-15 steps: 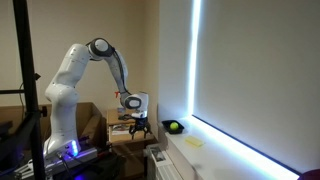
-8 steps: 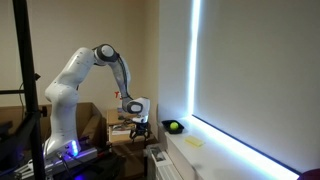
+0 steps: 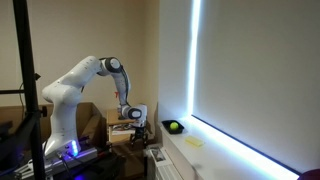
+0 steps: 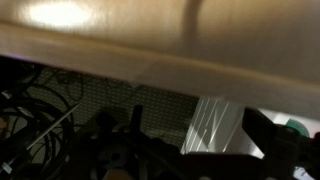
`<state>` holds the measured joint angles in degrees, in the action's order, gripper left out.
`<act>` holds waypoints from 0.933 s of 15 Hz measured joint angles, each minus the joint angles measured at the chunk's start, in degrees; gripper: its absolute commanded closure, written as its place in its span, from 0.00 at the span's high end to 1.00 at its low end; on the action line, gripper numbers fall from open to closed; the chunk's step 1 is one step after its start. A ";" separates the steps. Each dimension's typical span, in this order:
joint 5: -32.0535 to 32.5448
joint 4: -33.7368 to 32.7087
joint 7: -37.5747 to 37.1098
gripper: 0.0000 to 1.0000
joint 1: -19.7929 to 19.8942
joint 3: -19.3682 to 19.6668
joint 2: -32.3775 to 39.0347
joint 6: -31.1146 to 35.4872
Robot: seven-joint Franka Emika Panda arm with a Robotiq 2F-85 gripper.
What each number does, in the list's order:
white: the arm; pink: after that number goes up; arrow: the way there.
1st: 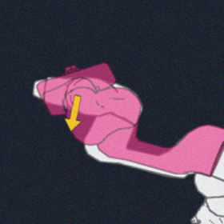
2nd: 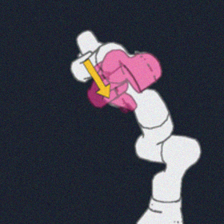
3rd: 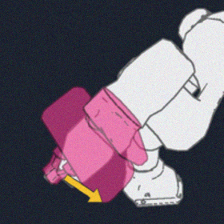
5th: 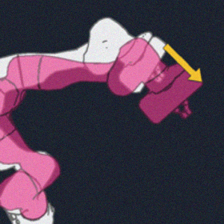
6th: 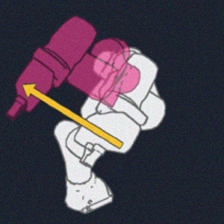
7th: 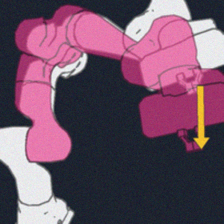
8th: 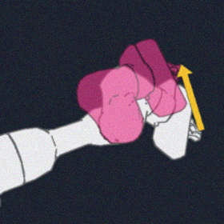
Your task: Move the black tray to the window sill then place the green ball on it and close the top tray of the night stand
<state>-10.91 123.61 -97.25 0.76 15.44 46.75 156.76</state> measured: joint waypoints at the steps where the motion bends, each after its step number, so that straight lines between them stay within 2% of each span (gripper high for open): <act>1: 0.01 -1.15 -0.85 1.00 -1.51 0.07 1.04 -0.19; 4: 0.06 -4.30 -0.92 1.00 -3.75 -1.60 3.17 -1.41; 11: -0.47 -10.34 3.30 1.00 -3.49 -10.60 3.02 -4.36; 14: -3.97 -12.63 10.11 1.00 -0.72 -15.28 2.92 -5.34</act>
<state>-14.88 110.99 -87.13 0.04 0.15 49.67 151.42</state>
